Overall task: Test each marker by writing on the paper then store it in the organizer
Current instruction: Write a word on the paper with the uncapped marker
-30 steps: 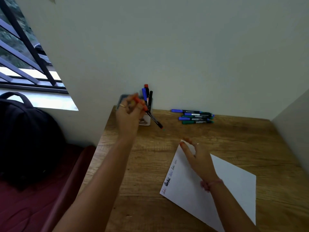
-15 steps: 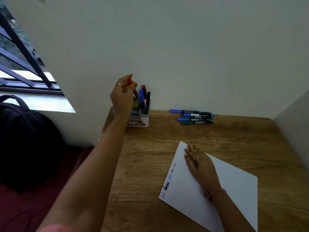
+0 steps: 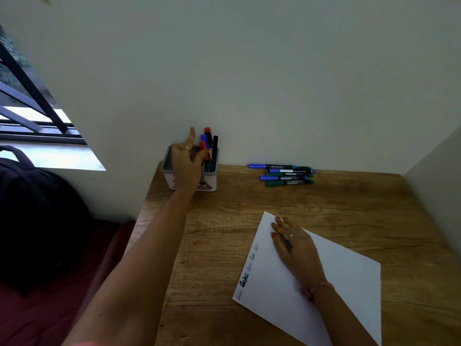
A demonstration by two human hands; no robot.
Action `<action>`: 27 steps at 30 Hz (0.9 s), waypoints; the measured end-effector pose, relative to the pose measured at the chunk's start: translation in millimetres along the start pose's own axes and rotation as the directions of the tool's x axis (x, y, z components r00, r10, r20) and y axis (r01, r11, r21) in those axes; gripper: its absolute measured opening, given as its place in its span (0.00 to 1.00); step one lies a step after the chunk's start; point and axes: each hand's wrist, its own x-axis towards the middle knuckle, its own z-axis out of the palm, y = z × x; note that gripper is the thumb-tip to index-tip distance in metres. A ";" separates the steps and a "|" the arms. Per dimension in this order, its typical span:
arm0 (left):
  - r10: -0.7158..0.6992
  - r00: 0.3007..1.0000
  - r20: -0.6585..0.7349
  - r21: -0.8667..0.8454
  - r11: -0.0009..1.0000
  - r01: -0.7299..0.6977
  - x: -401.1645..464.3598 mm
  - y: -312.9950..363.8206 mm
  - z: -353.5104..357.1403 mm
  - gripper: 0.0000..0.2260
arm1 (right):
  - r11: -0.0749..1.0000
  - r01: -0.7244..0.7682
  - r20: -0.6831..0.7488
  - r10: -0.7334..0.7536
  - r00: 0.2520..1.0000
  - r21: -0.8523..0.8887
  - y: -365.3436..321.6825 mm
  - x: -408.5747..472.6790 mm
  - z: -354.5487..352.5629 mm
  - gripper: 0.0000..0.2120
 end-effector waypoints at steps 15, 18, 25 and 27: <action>0.090 0.849 0.520 0.130 0.975 -0.182 -95.2 31.2 110.8 0.14 | 1.000 0.013 -0.009 -0.013 1.000 0.006 2.0 2.2 1.4 0.26; 0.117 0.833 0.541 0.262 0.917 -0.300 -84.2 26.3 132.8 0.16 | 1.000 0.020 -0.007 -0.019 1.000 0.023 4.7 3.3 2.3 0.25; 0.150 0.760 0.632 0.475 0.700 -0.533 -69.6 31.7 159.5 0.16 | 0.997 0.042 -0.035 -0.040 0.999 0.057 8.5 4.8 1.8 0.21; 0.110 0.731 0.673 0.509 0.648 -0.567 -70.7 33.9 162.8 0.16 | 0.997 0.056 -0.052 -0.053 0.997 0.061 9.0 5.5 2.6 0.21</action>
